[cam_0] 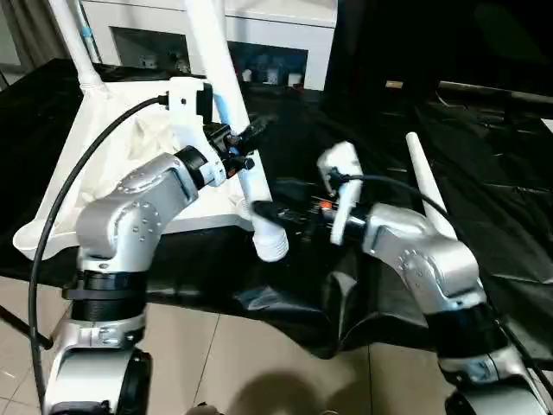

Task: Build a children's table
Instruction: Pick table leg

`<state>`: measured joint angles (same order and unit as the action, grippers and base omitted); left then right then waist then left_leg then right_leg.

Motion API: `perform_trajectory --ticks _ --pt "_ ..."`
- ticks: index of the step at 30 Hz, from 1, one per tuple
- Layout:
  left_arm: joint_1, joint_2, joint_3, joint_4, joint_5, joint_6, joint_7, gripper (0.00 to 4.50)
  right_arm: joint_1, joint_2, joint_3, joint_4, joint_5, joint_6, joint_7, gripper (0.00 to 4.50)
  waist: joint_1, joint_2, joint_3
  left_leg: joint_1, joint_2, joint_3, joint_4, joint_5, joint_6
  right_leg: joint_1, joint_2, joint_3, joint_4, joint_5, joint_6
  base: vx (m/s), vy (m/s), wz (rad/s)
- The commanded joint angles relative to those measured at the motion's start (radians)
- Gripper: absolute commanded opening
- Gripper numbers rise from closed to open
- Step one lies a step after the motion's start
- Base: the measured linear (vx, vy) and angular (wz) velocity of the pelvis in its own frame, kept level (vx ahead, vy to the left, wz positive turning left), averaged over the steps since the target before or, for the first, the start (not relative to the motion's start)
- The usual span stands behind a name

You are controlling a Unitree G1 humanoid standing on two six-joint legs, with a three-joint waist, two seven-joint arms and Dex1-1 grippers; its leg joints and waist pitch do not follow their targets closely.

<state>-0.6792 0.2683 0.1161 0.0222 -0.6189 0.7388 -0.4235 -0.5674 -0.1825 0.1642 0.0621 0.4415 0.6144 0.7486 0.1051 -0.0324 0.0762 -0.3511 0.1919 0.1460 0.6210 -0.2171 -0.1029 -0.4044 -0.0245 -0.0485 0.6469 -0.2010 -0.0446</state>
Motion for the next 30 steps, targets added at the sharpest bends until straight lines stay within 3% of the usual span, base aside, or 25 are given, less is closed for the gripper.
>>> perform_trajectory --ticks 1,3,5,6,8,9,10,11,15,17,18,19,23,24,27,30 --pt "-0.051 -0.002 0.01 0.006 -0.038 0.021 -0.044 1.69 -0.051 -0.002 -0.039 0.03 0.055 0.057 0.017 3.49 0.008 -0.023 -0.078 -0.01 0.024 0.001 -0.071 -0.006 0.008 0.074 -0.101 0.056 -0.076 -0.115 -0.144 0.0 0.0 0.0" --pt "-0.07 0.001 0.002 0.046 -0.027 0.016 -0.06 1.69 -0.058 -0.021 -0.042 0.064 0.062 0.06 0.063 3.49 0.018 -0.001 -0.079 0.0 0.025 0.002 -0.069 -0.01 0.008 0.062 -0.103 0.057 -0.078 -0.139 -0.137 0.0 0.0 0.0" --pt "-0.084 0.008 -0.019 0.059 -0.022 0.028 -0.085 1.69 -0.078 -0.042 -0.038 0.089 0.04 0.065 0.064 3.49 0.019 0.003 -0.078 0.001 0.031 -0.001 -0.072 -0.01 -0.003 0.06 -0.101 0.053 -0.074 -0.073 -0.147 0.0 0.0 0.0" --pt "-0.086 0.006 -0.023 0.061 -0.041 0.044 -0.11 1.69 -0.087 -0.049 -0.041 0.096 0.046 0.066 0.077 3.49 0.026 0.017 -0.082 0.005 0.03 -0.002 -0.07 -0.011 -0.008 0.059 -0.104 0.054 -0.068 -0.046 -0.157 0.0 0.0 0.0" --pt "-0.089 -0.003 -0.023 0.073 -0.085 0.088 -0.151 1.69 -0.104 -0.058 -0.053 0.117 0.065 0.078 0.104 3.49 0.029 0.005 -0.083 -0.003 0.027 0.002 -0.068 -0.006 -0.014 0.069 -0.103 0.054 -0.065 0.001 -0.182 0.0 0.0 0.0" --pt "-0.089 -0.003 -0.023 0.073 -0.085 0.088 -0.151 1.69 -0.104 -0.058 -0.053 0.117 0.065 0.078 0.104 3.49 0.032 0.005 -0.083 -0.003 0.028 0.0 -0.068 -0.001 -0.014 0.071 -0.104 0.054 -0.063 0.01 -0.186 0.0 0.0 0.0" --pt "-0.091 -0.001 -0.024 0.051 -0.12 0.129 -0.175 1.69 -0.112 -0.043 -0.095 0.1 0.115 0.13 0.074 3.49 0.034 0.0 -0.083 -0.005 0.027 0.0 -0.069 0.006 -0.013 0.073 -0.104 0.054 -0.062 0.015 -0.188 0.0 0.0 0.0" --pt "-0.095 0.001 -0.022 0.055 -0.14 0.144 -0.191 1.69 -0.116 -0.037 -0.113 0.107 0.137 0.152 0.081 3.49 0.037 0.004 -0.084 -0.005 0.027 -0.001 -0.069 0.006 -0.011 0.073 -0.105 0.054 -0.06 0.014 -0.19 0.0 0.0 0.0" --pt "-0.098 0.005 -0.012 0.057 -0.175 0.183 -0.214 1.69 -0.121 -0.056 -0.086 0.126 0.108 0.153 0.103 3.49 0.036 0.004 -0.08 -0.007 0.027 -0.001 -0.07 -0.024 -0.02 0.074 -0.105 0.052 -0.07 -0.042 -0.176 0.0 0.0 0.0" --pt "-0.097 0.02 -0.023 0.061 -0.165 0.186 -0.248 1.69 -0.131 -0.07 -0.078 0.137 0.117 0.177 0.141 3.49 0.036 -0.004 -0.08 -0.009 0.027 -0.001 -0.072 -0.016 -0.017 0.076 -0.106 0.052 -0.073 -0.072 -0.16 0.0 0.0 0.0" --pt "-0.096 0.023 -0.024 0.061 -0.168 0.19 -0.259 1.69 -0.136 -0.079 -0.076 0.138 0.129 0.199 0.161 3.49 0.037 -0.002 -0.081 -0.009 0.028 -0.001 -0.071 -0.014 -0.016 0.075 -0.106 0.052 -0.073 -0.078 -0.156 0.0 0.0 0.0" --pt "-0.094 0.026 -0.023 0.058 -0.173 0.197 -0.273 1.69 -0.145 -0.096 -0.074 0.139 0.159 0.247 0.201 3.49 0.037 -0.016 -0.08 -0.008 0.028 0.001 -0.072 0.003 -0.007 0.075 -0.106 0.052 -0.073 -0.096 -0.146 0.0 0.0 0.0" --pt "-0.095 0.036 -0.024 0.049 -0.188 0.208 -0.287 1.69 -0.168 -0.124 -0.054 0.136 0.194 0.324 0.242 3.49 0.039 -0.005 -0.082 -0.009 0.029 -0.001 -0.069 0.019 -0.004 0.071 -0.105 0.051 -0.071 -0.082 -0.139 0.0 0.0 0.0" --pt "-0.096 0.037 -0.023 0.051 -0.19 0.21 -0.288 1.68 -0.172 -0.126 -0.05 0.14 0.192 0.325 0.246 3.49 0.037 -0.007 -0.082 -0.01 0.029 0.0 -0.069 0.023 -0.003 0.071 -0.104 0.051 -0.072 -0.075 -0.139 0.0 0.0 0.0" --pt "-0.105 0.027 -0.01 0.065 -0.207 0.217 -0.291 1.68 -0.185 -0.135 -0.03 0.15 0.166 0.33 0.245 3.49 0.038 -0.001 -0.084 -0.011 0.029 -0.001 -0.067 0.029 -0.012 0.071 -0.106 0.049 -0.069 -0.053 -0.153 0.0 0.0 0.0" --pt "-0.112 0.032 -0.024 0.071 -0.19 0.21 -0.316 1.68 -0.183 -0.147 0.005 0.147 0.121 0.299 0.257 3.49 0.038 -0.005 -0.082 -0.012 0.029 -0.001 -0.068 0.017 -0.019 0.073 -0.105 0.049 -0.071 -0.062 -0.149 0.0 0.0 0.0"
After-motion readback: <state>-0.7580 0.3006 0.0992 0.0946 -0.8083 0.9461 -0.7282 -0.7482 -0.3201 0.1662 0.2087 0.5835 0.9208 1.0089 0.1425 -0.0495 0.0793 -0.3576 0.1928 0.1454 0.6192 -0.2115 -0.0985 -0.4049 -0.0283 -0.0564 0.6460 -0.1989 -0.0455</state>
